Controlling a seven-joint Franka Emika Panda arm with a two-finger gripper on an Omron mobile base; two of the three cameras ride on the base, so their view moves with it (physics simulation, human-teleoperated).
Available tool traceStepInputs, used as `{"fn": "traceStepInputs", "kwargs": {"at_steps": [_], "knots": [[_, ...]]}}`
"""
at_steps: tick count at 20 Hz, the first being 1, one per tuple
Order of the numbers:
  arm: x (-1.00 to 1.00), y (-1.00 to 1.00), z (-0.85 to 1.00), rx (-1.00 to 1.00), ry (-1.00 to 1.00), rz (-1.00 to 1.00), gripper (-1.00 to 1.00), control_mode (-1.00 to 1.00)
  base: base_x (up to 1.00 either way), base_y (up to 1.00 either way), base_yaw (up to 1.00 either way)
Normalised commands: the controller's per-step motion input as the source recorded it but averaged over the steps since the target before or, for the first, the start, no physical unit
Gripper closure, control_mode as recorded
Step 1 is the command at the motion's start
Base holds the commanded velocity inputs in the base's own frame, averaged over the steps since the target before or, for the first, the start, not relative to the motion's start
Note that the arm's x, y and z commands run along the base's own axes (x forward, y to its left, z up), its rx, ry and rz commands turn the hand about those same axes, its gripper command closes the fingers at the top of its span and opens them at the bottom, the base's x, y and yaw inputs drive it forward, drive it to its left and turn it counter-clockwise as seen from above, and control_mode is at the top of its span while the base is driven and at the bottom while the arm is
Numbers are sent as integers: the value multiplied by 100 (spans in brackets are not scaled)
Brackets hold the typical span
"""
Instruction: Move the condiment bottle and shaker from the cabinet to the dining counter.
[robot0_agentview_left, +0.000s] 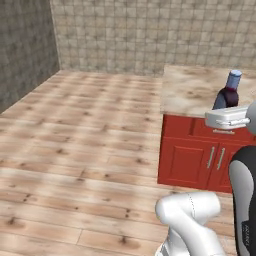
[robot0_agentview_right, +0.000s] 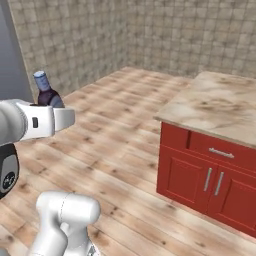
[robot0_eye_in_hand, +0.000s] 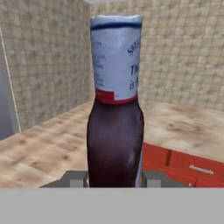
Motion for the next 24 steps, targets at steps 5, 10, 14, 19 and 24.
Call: {"fn": "traceStepInputs", "kwargs": {"at_steps": [5,10,14,19,24], "knots": [[0,0,0,0,0,0,100,100,92,100,-21],[0,0,0,0,0,0,100,100,100,97,-40],[0,0,0,0,0,0,100,100,100,89,-57],[0,0,0,0,0,0,100,100,98,88,-58],[0,0,0,0,0,0,100,100,95,99,-52]]}}
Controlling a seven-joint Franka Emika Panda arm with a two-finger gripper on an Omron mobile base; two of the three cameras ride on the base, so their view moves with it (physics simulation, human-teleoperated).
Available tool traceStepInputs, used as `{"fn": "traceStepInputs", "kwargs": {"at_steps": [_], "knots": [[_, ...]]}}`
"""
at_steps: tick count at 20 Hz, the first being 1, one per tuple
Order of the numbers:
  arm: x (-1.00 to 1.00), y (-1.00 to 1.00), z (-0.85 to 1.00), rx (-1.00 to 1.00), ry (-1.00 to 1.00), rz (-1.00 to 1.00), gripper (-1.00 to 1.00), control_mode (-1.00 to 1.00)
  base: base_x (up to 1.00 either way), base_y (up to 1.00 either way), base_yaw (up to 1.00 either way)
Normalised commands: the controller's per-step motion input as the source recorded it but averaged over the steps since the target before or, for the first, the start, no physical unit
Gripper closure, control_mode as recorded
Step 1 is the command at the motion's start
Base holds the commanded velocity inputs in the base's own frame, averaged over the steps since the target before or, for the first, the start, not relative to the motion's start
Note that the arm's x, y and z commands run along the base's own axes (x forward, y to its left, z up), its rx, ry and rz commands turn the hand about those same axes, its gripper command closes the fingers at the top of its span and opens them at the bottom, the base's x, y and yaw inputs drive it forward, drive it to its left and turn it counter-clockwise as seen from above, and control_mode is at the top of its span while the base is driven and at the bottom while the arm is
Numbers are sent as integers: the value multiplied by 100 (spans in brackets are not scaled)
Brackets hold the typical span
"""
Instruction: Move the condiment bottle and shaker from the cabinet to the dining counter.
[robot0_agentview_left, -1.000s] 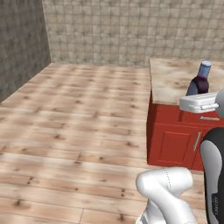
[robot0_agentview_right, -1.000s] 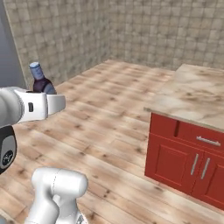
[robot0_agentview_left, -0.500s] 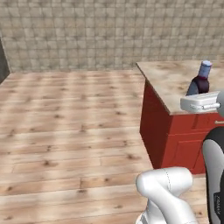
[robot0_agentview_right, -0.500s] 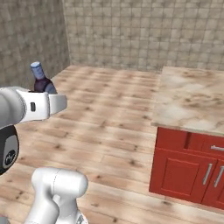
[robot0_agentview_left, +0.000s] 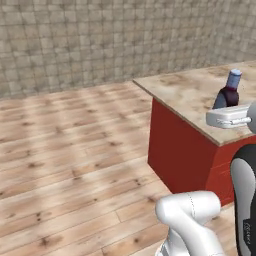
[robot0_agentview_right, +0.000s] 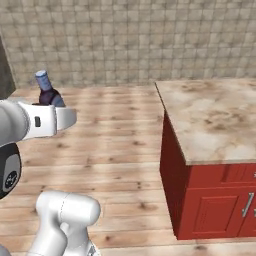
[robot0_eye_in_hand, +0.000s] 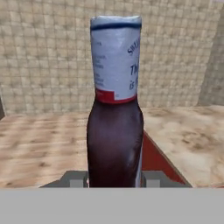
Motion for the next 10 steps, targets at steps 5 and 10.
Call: {"fn": "traceStepInputs", "kwargs": {"at_steps": [5,10], "knots": [[0,0,0,0,0,0,100,100,80,100,-52],[0,0,0,0,0,0,100,100,73,100,-54]]}}
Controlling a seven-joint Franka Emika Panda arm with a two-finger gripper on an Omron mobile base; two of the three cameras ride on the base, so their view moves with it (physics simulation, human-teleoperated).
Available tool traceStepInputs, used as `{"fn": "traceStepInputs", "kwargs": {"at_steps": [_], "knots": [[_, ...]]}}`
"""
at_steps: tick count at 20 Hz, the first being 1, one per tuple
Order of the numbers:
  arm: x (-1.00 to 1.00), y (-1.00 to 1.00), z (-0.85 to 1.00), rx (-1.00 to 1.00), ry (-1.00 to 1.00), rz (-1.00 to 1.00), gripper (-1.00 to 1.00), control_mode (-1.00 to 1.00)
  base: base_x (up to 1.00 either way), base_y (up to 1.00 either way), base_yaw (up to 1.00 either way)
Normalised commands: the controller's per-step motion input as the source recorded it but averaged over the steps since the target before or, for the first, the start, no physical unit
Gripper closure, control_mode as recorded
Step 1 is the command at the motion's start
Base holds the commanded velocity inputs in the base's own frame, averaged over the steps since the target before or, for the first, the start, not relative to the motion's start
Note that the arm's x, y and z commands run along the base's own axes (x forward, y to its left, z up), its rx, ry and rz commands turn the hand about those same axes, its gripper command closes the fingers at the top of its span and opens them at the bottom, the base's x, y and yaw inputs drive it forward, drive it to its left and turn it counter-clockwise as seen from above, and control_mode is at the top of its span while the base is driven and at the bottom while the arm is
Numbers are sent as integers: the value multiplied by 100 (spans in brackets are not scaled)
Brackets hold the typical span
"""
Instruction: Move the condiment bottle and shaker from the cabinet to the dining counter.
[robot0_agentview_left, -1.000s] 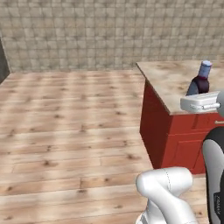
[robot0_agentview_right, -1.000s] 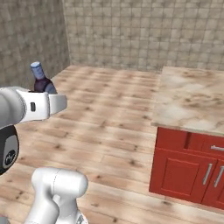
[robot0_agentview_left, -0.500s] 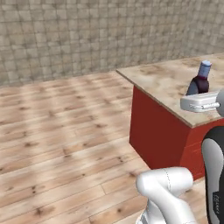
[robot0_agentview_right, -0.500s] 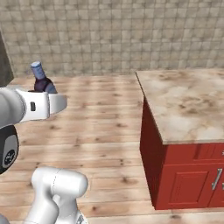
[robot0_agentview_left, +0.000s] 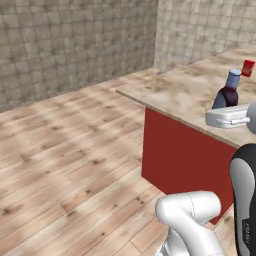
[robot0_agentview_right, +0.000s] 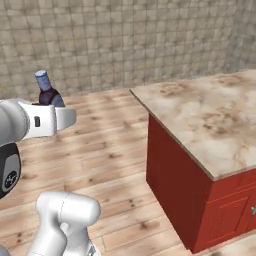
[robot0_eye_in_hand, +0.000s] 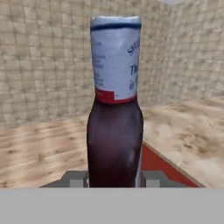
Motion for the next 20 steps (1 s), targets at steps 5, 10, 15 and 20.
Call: {"fn": "traceStepInputs", "kwargs": {"at_steps": [5,10,15,20], "knots": [[0,0,0,0,0,0,100,100,70,100,-54],[0,0,0,0,0,0,100,100,66,100,-54],[0,0,0,0,0,0,100,100,59,94,-53],[0,0,0,0,0,0,100,100,54,94,-51]]}}
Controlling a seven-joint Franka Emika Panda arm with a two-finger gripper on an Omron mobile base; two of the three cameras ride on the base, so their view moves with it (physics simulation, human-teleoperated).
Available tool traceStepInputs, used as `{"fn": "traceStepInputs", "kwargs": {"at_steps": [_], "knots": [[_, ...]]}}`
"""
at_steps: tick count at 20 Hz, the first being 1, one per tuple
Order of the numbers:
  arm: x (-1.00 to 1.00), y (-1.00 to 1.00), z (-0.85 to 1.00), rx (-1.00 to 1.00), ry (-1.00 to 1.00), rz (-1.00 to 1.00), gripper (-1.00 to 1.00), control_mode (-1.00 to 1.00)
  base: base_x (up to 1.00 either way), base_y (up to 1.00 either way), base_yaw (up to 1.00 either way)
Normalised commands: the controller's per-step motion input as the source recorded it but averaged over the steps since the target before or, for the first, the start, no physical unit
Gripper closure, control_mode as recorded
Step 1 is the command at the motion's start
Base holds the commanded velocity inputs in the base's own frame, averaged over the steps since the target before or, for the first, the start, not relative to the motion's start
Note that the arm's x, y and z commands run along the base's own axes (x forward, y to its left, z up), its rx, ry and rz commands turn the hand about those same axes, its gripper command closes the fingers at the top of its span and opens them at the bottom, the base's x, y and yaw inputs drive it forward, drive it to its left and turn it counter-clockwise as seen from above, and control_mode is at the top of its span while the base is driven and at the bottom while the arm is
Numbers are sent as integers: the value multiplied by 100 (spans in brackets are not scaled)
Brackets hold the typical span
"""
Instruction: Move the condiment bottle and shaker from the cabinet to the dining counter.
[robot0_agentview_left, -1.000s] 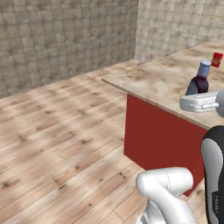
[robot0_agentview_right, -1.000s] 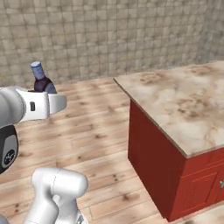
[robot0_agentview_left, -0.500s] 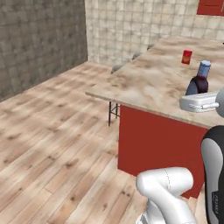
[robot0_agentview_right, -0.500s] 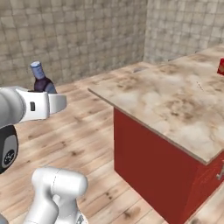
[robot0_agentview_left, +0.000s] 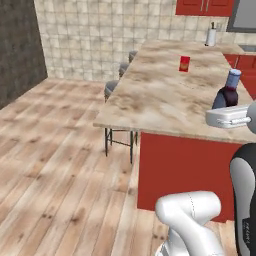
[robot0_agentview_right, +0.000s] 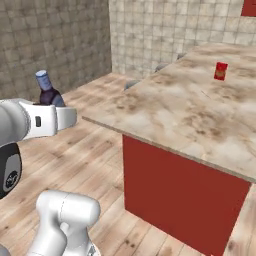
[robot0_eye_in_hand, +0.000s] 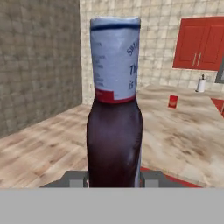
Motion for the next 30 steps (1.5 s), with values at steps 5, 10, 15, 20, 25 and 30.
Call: {"fn": "traceStepInputs", "kwargs": {"at_steps": [5,10,15,20,25,30], "knots": [[0,0,0,0,0,0,100,100,52,98,-50],[0,0,0,0,0,0,100,100,44,97,-47],[0,0,0,0,0,0,100,100,51,84,-35],[0,0,0,0,0,0,100,100,68,85,-9],[0,0,0,0,0,0,100,100,82,60,0],[0,0,0,0,0,0,100,100,53,16,1]]}}
